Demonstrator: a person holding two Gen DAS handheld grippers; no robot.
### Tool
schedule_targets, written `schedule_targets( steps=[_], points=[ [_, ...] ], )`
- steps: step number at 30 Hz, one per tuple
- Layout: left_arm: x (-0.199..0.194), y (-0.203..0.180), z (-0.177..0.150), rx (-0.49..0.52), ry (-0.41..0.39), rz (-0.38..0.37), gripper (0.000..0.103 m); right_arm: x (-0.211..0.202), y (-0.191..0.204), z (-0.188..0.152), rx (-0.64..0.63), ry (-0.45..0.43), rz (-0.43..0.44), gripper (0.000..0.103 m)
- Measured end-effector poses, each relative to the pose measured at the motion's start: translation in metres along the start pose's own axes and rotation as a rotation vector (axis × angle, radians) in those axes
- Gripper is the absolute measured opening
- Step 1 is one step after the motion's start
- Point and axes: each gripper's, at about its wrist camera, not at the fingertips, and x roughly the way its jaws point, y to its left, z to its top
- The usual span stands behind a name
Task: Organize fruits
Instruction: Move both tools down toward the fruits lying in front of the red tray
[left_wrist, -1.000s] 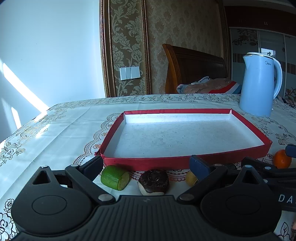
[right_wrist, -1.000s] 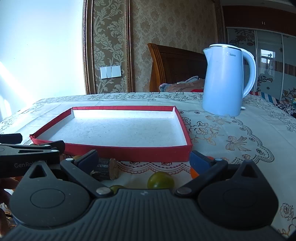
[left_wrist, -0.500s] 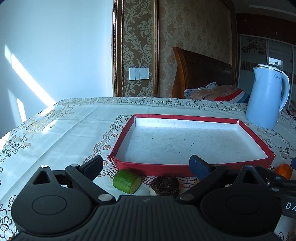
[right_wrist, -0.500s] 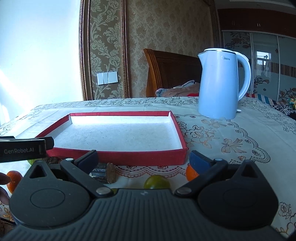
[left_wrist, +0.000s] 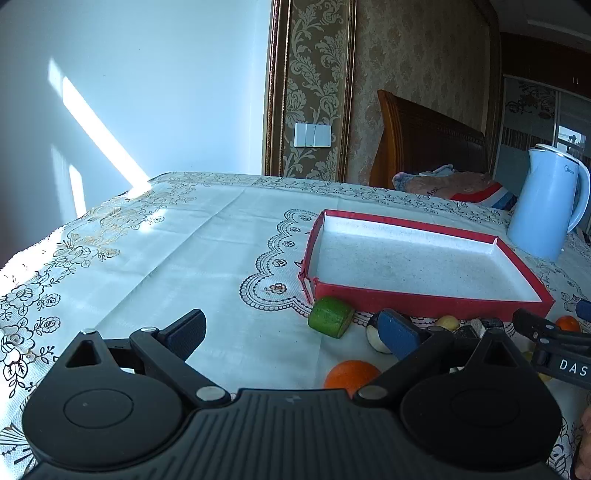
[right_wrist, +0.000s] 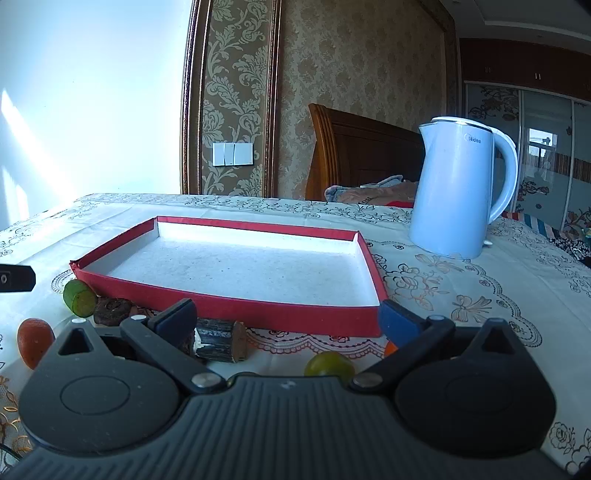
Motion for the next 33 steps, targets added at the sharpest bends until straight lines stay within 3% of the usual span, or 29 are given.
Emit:
schedule_targets(
  steps=[15, 33],
  points=[
    [-0.002, -0.015, -0.020, 0.071, 0.022, 0.008, 0.100, 0.011, -0.007, -0.001, 0.034, 0.071, 0.012, 0.103],
    [0.006, -0.014, -0.026, 0.068, 0.052, 0.008, 0.100, 0.016, -0.007, -0.001, 0.039, 0.102, 0.030, 0.103]
  ],
)
